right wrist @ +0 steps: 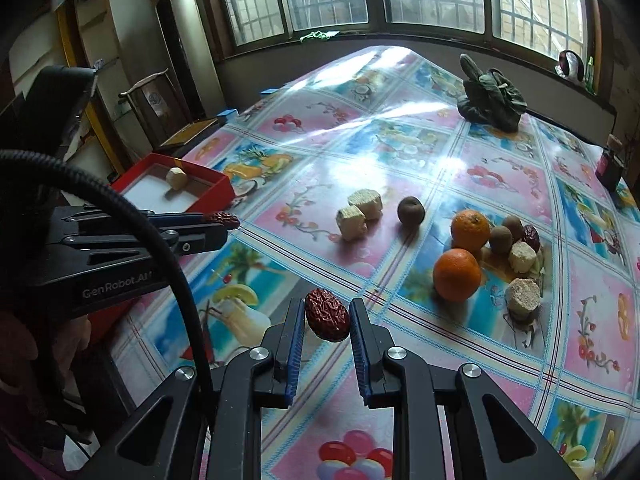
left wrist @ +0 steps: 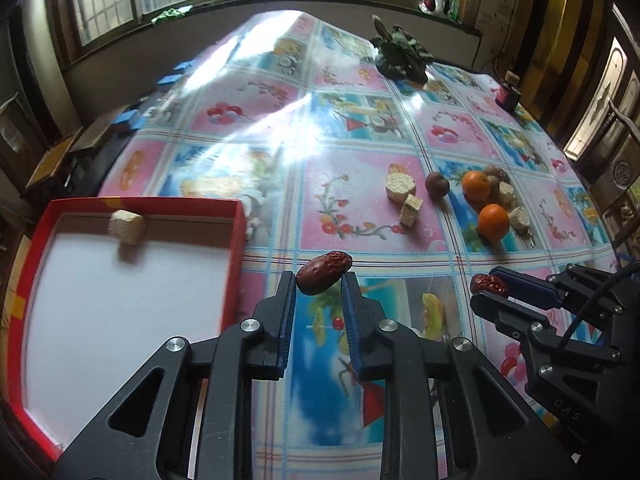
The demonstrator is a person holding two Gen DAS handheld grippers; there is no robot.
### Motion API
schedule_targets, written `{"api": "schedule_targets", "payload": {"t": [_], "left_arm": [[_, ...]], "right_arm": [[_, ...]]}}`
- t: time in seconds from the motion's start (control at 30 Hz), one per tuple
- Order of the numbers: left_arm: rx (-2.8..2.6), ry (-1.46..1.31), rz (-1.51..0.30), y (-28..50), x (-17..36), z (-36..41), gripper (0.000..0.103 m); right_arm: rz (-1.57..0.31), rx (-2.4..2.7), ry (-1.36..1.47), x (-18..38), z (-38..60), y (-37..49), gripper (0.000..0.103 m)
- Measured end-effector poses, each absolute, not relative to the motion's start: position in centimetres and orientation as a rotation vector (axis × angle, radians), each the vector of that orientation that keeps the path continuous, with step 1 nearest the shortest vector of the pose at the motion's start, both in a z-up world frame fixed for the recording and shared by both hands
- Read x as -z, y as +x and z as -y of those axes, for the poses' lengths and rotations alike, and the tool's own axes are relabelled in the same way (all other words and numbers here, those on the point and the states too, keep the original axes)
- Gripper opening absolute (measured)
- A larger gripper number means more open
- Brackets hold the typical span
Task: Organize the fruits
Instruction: 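Grasp a red date with the right gripper while the left gripper grasps another red date, then carry the right gripper's date over the red tray and open it while the left gripper releases its date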
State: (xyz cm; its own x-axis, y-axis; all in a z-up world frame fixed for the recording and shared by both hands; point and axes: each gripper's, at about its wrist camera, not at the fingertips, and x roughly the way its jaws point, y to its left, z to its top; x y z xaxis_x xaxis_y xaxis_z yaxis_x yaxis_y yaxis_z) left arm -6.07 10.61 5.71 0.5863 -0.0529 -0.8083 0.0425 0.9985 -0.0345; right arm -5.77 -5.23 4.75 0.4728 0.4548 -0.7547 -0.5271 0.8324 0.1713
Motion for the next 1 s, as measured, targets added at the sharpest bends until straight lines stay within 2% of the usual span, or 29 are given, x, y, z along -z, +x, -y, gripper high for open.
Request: {"api": "schedule_targets", "payload": {"t": [0.3, 1.0], "left_arm": [[-0.065, -0.036, -0.887, -8.8, -7.5, -15.1, 0.022], [-0.268, -0.134, -0.876, -12.8, -6.6, -23.9, 0.022]], "right_arm": [[-0.865, -0.667, -0.12, -6.6, 2.0, -6.8, 0.022], [-0.831, -0.811, -0.24, -8.9, -7.6, -8.2, 0.022]]}}
